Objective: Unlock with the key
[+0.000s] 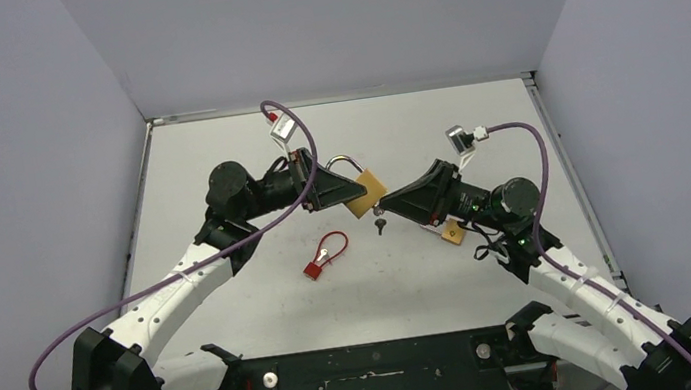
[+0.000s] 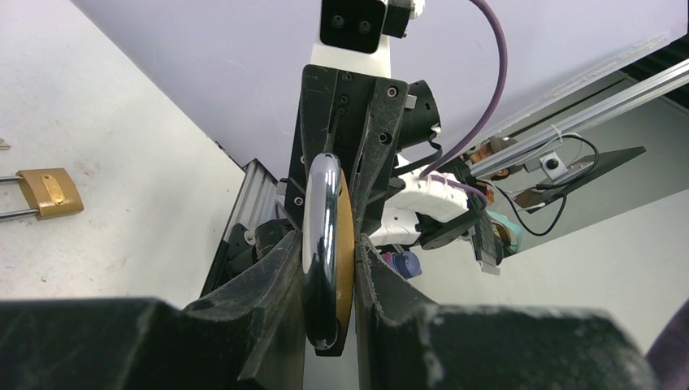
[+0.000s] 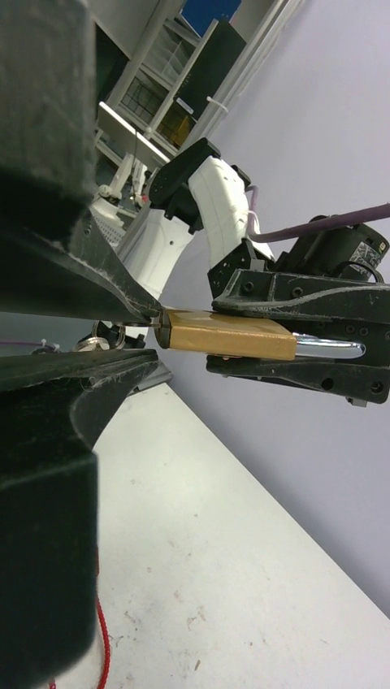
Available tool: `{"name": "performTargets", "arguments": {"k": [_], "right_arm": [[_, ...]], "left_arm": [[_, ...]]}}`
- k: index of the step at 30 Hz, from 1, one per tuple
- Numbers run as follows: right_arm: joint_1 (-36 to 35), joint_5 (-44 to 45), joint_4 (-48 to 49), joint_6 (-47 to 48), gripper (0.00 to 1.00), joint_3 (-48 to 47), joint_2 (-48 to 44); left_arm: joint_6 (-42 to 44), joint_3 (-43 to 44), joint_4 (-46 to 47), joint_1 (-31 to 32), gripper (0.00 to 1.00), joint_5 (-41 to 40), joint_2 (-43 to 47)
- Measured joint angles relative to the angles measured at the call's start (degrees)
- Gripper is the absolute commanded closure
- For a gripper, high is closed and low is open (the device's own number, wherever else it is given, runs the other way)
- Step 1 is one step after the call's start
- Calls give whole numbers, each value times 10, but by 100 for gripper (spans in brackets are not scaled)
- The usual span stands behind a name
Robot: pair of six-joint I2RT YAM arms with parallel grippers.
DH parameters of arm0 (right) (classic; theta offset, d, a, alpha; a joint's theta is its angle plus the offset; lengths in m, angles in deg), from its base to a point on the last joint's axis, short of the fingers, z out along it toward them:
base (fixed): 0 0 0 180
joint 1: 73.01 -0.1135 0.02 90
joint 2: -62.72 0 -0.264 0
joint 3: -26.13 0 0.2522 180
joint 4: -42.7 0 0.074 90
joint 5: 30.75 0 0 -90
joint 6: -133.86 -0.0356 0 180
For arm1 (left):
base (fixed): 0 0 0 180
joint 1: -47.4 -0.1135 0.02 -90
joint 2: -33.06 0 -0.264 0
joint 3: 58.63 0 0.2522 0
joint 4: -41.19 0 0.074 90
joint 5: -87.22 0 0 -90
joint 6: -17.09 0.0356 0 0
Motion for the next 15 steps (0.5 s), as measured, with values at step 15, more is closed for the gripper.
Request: {"name": "performTargets", "arguments": {"k": [15], "right_arm": [[-24,-12,17,-9,92,0,19]], "left_arm": [[1,0,3,-1,100,1,1]]}}
